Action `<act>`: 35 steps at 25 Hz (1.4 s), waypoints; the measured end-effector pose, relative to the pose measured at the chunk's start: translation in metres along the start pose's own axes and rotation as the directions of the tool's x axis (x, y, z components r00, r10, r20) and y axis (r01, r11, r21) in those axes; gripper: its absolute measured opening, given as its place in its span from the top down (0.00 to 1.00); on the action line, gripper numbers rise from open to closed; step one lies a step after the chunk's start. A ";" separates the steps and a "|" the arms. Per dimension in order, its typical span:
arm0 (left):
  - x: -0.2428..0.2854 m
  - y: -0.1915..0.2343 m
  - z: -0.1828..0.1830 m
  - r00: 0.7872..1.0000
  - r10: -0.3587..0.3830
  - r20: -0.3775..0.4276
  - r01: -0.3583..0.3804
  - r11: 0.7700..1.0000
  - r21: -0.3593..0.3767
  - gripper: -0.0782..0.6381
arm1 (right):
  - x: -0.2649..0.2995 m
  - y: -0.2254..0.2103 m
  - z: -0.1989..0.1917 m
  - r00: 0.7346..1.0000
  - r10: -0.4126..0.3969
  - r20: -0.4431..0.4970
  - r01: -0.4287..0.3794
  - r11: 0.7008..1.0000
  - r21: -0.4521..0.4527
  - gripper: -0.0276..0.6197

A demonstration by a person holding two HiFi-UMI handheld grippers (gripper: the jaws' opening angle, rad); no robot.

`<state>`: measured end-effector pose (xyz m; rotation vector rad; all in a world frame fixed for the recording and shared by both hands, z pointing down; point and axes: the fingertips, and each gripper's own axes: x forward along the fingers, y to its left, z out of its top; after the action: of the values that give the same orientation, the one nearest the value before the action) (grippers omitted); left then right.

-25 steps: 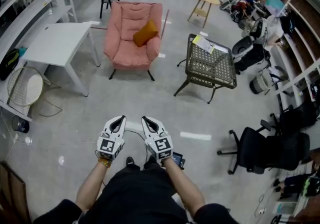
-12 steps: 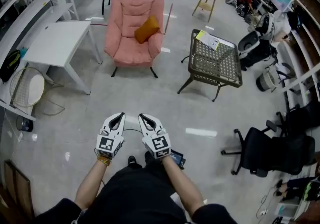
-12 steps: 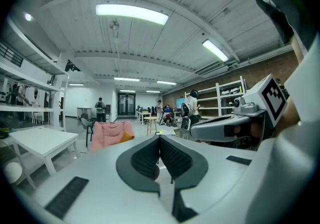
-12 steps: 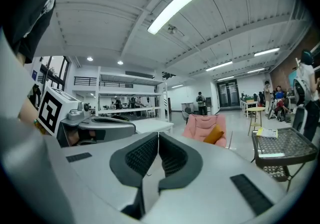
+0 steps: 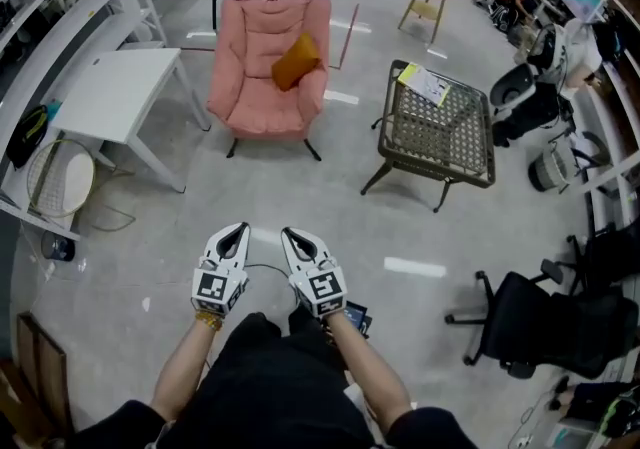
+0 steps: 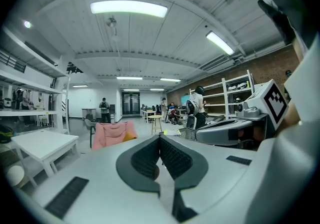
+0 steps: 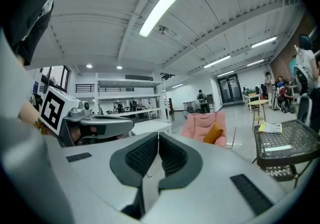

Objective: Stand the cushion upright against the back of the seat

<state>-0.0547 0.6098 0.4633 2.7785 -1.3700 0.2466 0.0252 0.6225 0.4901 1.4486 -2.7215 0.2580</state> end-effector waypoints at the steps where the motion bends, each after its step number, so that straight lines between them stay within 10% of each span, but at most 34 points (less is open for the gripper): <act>1: 0.006 0.001 0.001 1.000 0.003 -0.001 -0.003 1.000 0.000 0.87 | 0.003 -0.005 0.000 1.000 0.004 -0.007 -0.004 1.000 0.005 0.93; 35: 0.146 0.197 -0.010 0.998 -0.061 -0.002 0.060 0.996 -0.073 0.87 | 0.226 -0.075 0.040 0.994 -0.095 -0.058 0.094 0.995 -0.022 0.93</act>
<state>-0.1245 0.3759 0.4884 2.7527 -1.2647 0.1968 -0.0381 0.3890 0.4874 1.5342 -2.5940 0.2645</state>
